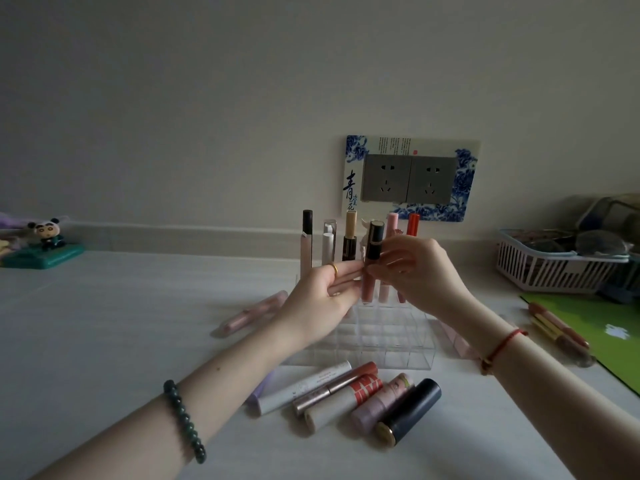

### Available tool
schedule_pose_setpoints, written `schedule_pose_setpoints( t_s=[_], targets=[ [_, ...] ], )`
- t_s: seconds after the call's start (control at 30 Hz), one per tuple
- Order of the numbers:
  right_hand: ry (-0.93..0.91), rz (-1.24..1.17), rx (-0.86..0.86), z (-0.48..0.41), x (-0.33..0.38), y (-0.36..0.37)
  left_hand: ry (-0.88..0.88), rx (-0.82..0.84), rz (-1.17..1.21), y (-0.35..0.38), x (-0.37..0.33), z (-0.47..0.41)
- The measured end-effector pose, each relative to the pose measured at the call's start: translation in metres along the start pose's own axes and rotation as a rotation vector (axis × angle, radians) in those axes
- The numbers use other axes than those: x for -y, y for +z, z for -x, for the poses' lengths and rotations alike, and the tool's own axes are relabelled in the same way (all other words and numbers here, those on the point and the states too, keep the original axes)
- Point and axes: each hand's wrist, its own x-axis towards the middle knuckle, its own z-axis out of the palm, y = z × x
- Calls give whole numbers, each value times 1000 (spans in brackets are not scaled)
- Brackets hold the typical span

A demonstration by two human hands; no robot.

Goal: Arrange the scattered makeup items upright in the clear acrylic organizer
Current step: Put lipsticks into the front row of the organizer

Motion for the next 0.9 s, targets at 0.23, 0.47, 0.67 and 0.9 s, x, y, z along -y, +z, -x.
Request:
schedule_pose_setpoints(
  t_s=[0.23, 0.47, 0.67, 0.9],
  targets=[
    [31, 23, -23, 3, -7, 8, -14, 45, -35, 3, 4, 3],
    [46, 66, -8, 5, -11, 13, -28, 64, -55, 4, 8, 3],
    [69, 76, 5, 5, -11, 12, -18, 65, -52, 5, 8, 4],
    [82, 92, 31, 5, -9, 11, -7, 60, -61, 5, 9, 3]
  ],
)
